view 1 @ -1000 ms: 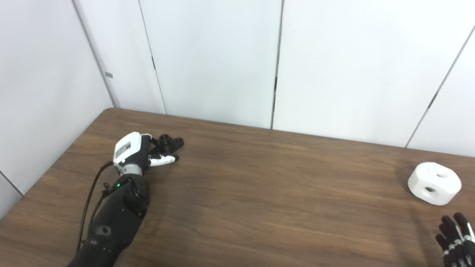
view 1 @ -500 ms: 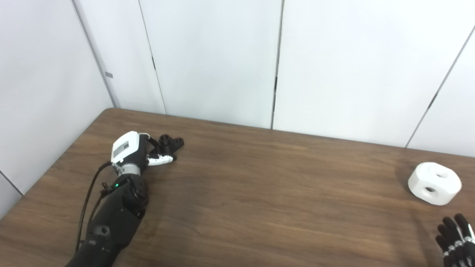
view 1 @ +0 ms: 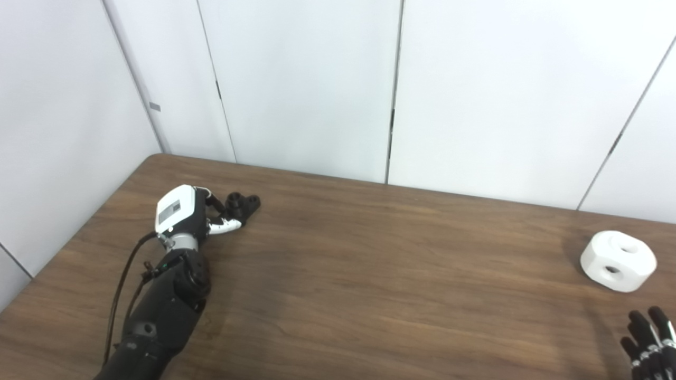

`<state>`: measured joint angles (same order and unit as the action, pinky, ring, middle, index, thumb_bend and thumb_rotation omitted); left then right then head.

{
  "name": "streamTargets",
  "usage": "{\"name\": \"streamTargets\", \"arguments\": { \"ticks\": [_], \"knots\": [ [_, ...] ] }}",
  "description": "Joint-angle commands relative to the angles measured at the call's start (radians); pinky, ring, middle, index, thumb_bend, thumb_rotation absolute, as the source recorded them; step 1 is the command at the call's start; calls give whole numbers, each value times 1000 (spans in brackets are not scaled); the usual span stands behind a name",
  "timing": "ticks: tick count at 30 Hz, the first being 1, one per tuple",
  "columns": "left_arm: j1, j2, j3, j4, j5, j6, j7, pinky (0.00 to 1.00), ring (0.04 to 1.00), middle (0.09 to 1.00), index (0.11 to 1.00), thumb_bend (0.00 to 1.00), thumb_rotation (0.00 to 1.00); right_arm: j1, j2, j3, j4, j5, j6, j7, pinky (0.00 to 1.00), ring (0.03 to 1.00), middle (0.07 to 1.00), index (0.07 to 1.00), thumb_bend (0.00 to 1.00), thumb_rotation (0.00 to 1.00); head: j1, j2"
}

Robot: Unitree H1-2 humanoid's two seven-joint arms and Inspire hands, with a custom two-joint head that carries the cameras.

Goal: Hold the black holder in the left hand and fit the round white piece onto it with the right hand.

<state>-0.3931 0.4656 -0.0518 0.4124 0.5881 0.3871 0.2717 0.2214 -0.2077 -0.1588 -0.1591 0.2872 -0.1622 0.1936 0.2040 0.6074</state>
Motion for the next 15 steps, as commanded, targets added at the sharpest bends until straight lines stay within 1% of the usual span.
{"name": "streamTargets", "arguments": {
  "ticks": [1, 5, 9, 15],
  "knots": [
    [-19, 23, 9, -24, 4, -10, 11, 960, 809, 705, 485, 521, 59, 40, 19, 6, 29, 16, -6, 5, 1000, 994, 976, 1000, 636, 912, 0, 0],
    [-17, 22, 6, -23, 5, -16, 10, 953, 805, 706, 486, 522, 59, 40, 19, 6, 25, 12, 2, 0, 1000, 997, 972, 1000, 649, 912, -1, 2],
    [-10, 19, 15, -20, -11, -45, 16, 936, 799, 709, 486, 522, 55, 38, 15, 7, 27, 11, -7, 5, 1000, 995, 969, 1000, 640, 918, -1, 2],
    [6, 15, 24, -51, -41, -52, -6, 949, 814, 726, 487, 521, 54, 36, 17, 7, 29, 12, -8, 5, 1000, 993, 973, 1000, 640, 913, -8, 7]
  ]
}}
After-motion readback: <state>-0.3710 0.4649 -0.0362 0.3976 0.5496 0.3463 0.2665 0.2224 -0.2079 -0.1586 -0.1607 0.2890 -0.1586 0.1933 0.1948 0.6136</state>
